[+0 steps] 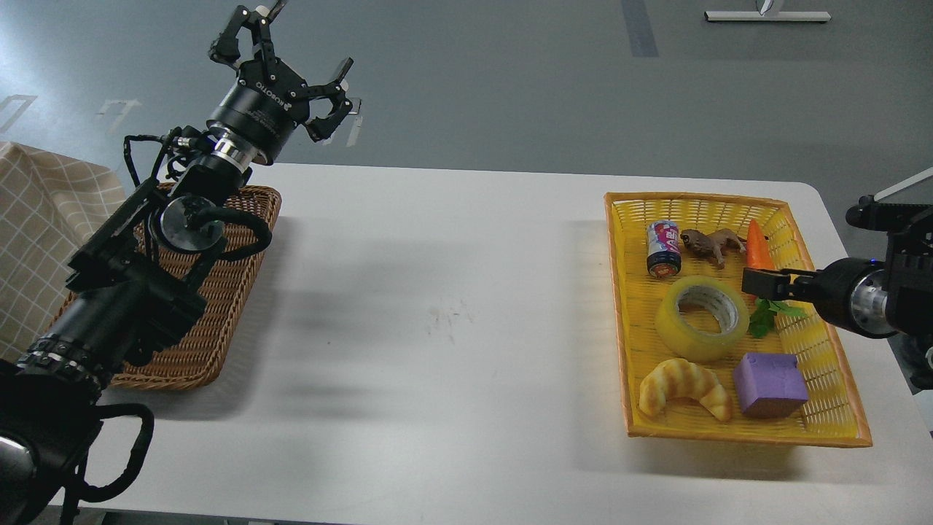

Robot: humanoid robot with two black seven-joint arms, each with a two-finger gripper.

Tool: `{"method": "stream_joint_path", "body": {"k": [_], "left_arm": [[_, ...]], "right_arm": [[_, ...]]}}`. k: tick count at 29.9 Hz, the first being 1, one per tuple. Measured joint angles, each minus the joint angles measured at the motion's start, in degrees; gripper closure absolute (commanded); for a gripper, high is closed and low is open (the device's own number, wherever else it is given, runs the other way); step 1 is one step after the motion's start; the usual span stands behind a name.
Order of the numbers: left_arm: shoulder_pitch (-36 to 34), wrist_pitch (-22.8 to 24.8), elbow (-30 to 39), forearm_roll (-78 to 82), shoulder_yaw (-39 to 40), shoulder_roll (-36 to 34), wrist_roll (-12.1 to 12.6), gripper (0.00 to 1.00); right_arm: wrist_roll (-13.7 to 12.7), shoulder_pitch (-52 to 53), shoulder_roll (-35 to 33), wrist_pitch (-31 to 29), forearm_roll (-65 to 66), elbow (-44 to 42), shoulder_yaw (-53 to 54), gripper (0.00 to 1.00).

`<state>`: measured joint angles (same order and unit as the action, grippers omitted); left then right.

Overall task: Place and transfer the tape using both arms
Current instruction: 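Insert the right gripper into the tape roll's hole and grip it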

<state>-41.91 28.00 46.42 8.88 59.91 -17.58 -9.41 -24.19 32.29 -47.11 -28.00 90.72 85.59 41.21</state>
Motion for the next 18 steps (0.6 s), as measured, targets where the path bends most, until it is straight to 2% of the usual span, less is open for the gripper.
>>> {"method": "stream_joint_path", "body": {"k": [18], "left_arm": [[-0.12,0.00,0.00,-0.04,0.12,-0.35,0.00,0.02]], "right_arm": [[0.01,2.34,4.66,0.00,3.50,-3.63,-5.80,0.02]]}}
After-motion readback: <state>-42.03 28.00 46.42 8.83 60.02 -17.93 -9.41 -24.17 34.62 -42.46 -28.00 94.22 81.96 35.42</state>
